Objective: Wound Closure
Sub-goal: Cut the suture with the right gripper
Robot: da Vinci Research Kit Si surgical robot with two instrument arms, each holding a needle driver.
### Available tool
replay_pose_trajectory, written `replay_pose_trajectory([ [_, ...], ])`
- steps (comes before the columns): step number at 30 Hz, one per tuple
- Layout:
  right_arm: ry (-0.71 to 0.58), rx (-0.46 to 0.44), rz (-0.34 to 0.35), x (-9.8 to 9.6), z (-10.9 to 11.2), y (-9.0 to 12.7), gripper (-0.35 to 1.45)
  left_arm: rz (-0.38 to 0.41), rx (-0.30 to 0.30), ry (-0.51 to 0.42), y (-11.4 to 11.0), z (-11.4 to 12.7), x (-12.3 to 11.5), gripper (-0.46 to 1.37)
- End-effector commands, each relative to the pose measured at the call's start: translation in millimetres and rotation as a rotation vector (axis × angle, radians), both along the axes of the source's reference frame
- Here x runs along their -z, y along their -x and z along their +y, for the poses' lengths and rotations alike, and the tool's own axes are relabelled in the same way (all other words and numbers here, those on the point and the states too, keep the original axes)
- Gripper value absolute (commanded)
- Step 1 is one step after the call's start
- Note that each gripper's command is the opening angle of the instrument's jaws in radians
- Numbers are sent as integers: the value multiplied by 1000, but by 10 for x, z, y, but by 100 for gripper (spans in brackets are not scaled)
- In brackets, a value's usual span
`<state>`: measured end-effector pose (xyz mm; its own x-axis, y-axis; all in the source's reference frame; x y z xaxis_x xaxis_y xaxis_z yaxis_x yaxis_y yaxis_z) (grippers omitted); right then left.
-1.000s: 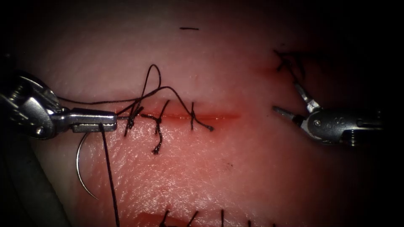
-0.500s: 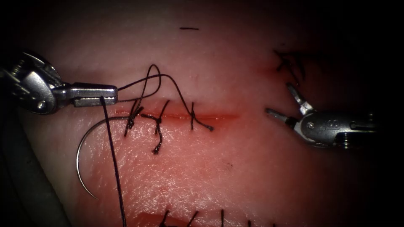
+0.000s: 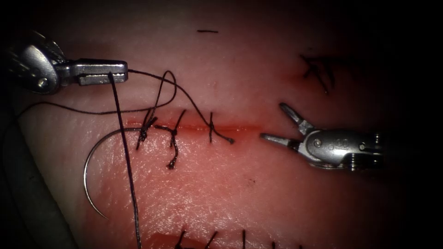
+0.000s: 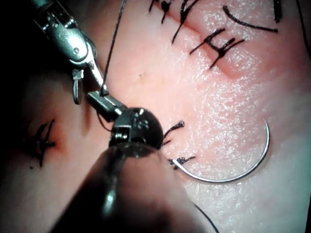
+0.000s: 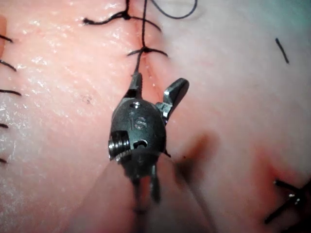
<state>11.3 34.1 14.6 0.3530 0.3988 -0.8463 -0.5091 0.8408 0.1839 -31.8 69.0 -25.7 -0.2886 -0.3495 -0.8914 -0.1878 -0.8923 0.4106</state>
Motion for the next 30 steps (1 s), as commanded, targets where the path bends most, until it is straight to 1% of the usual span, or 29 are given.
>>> replay_pose_trajectory([
  [1,0,18,9,-2,1,-2,99,2,-6,-3,0,1,0,-35],
  [7,2,81,44,-10,5,-24,102,3,-5,-3,0,3,5,-35],
  [9,3,96,52,-11,5,-29,100,5,-6,2,1,4,6,-35],
  [15,4,149,82,-10,4,-52,99,7,-4,3,3,7,9,-35],
  [17,4,168,92,-9,4,-58,95,9,-5,8,4,8,10,-35],
  [25,11,164,84,-9,5,-75,99,10,-3,7,6,5,13,-35],
  [27,11,161,82,-10,6,-79,97,10,-2,7,7,5,14,-35],
  [30,11,157,79,-11,8,-84,98,11,-1,7,8,4,15,-35],
])
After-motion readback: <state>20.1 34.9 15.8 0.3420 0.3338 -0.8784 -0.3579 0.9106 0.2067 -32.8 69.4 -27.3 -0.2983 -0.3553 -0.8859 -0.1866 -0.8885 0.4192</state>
